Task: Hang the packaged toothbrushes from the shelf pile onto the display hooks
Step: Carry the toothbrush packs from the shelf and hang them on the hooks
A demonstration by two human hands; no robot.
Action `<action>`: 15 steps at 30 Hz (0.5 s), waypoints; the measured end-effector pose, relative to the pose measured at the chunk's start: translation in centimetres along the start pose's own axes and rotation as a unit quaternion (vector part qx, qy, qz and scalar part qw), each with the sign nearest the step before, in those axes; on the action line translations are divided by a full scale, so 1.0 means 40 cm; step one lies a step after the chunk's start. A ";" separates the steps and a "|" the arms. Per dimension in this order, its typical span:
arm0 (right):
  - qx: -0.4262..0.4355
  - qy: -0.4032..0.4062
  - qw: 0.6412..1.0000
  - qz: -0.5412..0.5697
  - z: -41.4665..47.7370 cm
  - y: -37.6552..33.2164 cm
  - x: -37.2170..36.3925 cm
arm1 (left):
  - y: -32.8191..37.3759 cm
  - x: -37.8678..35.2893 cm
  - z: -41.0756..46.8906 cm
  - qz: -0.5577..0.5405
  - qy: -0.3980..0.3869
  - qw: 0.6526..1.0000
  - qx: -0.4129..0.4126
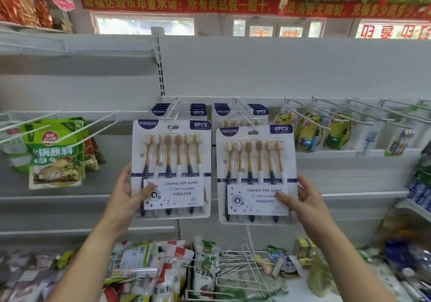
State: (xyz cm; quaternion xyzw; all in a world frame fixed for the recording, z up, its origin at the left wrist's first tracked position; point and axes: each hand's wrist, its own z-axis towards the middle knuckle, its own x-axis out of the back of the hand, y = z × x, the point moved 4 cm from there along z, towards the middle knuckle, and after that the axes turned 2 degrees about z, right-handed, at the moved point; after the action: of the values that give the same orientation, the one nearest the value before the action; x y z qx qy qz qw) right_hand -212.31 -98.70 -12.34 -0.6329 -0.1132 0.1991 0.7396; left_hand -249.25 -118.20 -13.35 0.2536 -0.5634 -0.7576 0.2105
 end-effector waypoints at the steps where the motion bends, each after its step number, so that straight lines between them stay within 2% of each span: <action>1: -0.001 -0.003 1.000 -0.003 0.002 0.005 0.003 | -0.001 -0.003 0.002 -0.006 -0.002 1.000 0.000; 15: 0.020 -0.007 1.000 0.023 0.014 -0.013 0.003 | -0.013 -0.014 0.023 -0.008 0.004 1.000 0.004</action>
State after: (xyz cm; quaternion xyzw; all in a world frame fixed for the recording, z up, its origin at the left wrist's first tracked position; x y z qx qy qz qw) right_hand -212.36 -98.20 -11.74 -0.6189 -0.1000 0.2224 0.7467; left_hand -249.41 -117.04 -13.54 0.2623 -0.5633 -0.7560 0.2060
